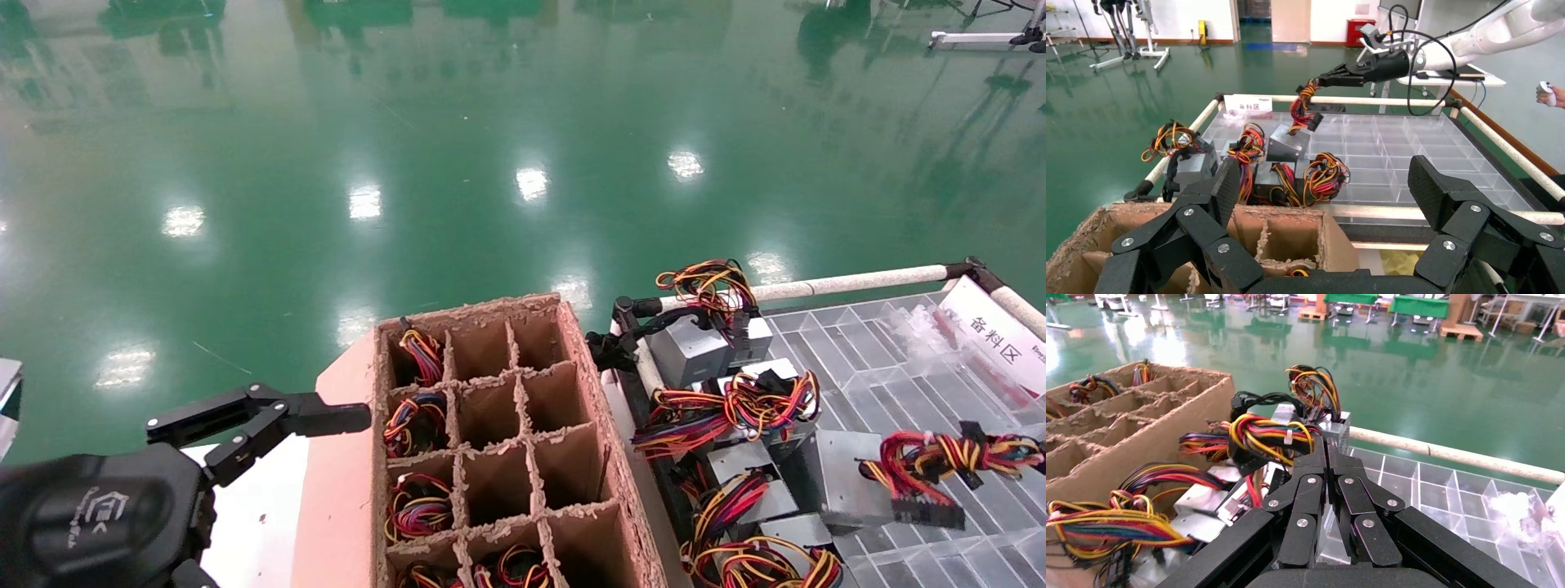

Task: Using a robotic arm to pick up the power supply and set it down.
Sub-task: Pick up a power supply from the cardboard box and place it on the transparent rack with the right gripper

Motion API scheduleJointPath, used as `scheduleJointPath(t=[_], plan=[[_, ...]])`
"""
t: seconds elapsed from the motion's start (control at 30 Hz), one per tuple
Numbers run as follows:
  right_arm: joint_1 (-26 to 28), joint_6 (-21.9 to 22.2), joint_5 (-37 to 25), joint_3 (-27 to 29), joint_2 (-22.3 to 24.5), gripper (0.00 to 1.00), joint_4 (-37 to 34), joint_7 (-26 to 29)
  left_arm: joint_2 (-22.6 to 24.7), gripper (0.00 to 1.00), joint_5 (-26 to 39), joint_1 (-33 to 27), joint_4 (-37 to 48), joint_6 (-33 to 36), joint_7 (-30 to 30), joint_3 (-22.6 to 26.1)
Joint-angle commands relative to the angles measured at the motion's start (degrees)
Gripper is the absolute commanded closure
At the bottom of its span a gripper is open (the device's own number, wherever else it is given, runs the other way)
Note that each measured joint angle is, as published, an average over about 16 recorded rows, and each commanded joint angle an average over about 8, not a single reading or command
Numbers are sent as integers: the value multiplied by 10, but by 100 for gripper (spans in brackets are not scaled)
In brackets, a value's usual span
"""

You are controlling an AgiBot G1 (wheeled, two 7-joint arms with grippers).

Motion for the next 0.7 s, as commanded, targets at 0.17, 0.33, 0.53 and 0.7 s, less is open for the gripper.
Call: scheduleJointPath(t=[0.17, 0.33, 0.53, 0.7], plan=[[25, 8, -34, -14, 11, 100, 22, 10, 0, 0, 0, 0, 0, 0, 0, 0], [61, 13, -62, -26, 6, 100, 16, 24, 0, 0, 0, 0, 0, 0, 0, 0], [91, 18, -80, -35, -18, 91, -13, 32, 0, 0, 0, 0, 0, 0, 0, 0], [111, 25, -88, -38, -36, 28, -37, 30, 0, 0, 0, 0, 0, 0, 0, 0]])
